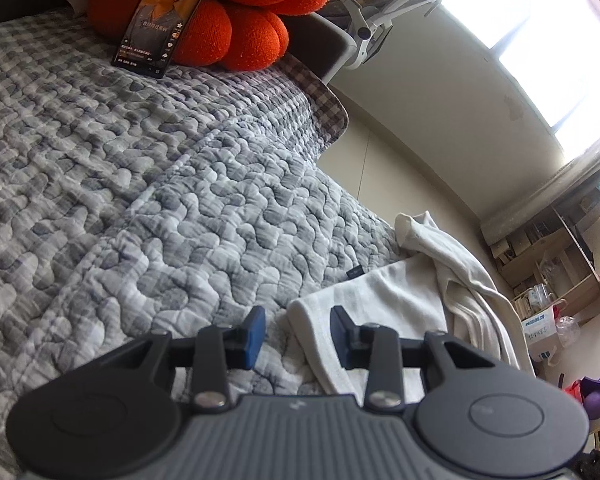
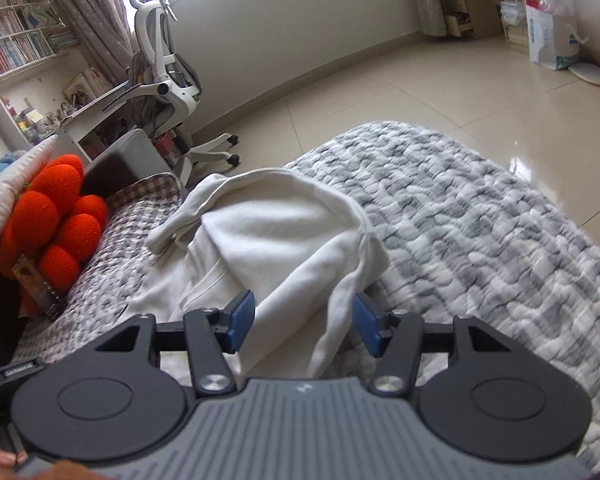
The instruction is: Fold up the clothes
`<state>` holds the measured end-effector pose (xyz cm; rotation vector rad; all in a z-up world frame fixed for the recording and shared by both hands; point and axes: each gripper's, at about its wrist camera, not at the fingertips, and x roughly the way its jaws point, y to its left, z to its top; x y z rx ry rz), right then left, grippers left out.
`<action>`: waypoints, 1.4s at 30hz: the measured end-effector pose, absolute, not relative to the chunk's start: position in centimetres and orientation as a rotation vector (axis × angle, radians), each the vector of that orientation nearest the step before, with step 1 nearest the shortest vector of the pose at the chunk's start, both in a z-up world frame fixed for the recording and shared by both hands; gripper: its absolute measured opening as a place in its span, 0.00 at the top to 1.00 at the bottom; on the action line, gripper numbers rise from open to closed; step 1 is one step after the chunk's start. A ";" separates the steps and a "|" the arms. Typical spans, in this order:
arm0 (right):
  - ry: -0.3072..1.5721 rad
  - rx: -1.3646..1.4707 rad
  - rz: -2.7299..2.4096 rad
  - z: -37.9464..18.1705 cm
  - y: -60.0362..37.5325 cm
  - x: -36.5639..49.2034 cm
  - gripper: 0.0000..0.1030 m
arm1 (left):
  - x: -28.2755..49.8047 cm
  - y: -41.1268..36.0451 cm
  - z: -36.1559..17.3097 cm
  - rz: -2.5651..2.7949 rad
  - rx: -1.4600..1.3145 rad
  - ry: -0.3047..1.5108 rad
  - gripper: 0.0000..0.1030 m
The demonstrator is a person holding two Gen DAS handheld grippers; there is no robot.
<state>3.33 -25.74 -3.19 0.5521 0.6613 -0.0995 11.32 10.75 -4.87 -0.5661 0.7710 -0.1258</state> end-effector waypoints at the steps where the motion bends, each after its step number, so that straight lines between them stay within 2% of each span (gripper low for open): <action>1: 0.673 0.567 -0.079 -3.2 -25.6 3.1 0.43 | 11.4 10.6 -4.9 -0.133 -0.567 0.763 0.67; 7: 0.776 0.685 0.015 -4.2 -24.7 2.3 0.43 | 12.1 9.7 -5.5 -0.155 -0.525 0.730 0.73; 14: 0.911 0.854 0.180 -5.7 -23.2 1.2 0.43 | 12.3 9.0 -5.9 -0.150 -0.475 0.711 0.73; 17: 0.924 0.827 0.220 -5.5 -21.8 0.7 0.45 | 12.3 8.7 -5.9 -0.149 -0.449 0.705 0.73; 20: 0.945 0.827 0.292 -5.5 -20.5 0.4 0.53 | 12.2 8.5 -5.9 -0.148 -0.442 0.703 0.73; 23: 0.975 0.873 0.345 -6.1 -19.7 0.6 0.55 | 12.1 8.3 -5.9 -0.137 -0.432 0.703 0.75; 26: 0.963 0.871 0.336 -6.4 -19.2 0.7 0.59 | 12.0 8.3 -5.9 -0.128 -0.428 0.703 0.79; 28: 0.961 0.871 0.331 -6.5 -18.9 1.2 0.64 | 12.0 8.4 -6.0 -0.126 -0.437 0.708 0.87; 30: 0.968 0.854 0.326 -6.5 -18.7 1.3 0.80 | 12.0 8.5 -5.9 -0.117 -0.441 0.713 0.91; 33: 0.963 0.833 0.305 -6.4 -18.7 1.1 0.92 | 11.8 8.5 -5.6 -0.091 -0.443 0.714 0.94; 42: 0.870 0.748 0.227 -4.1 -21.4 -1.2 0.94 | 9.7 8.5 -4.2 -0.058 -0.399 0.673 0.95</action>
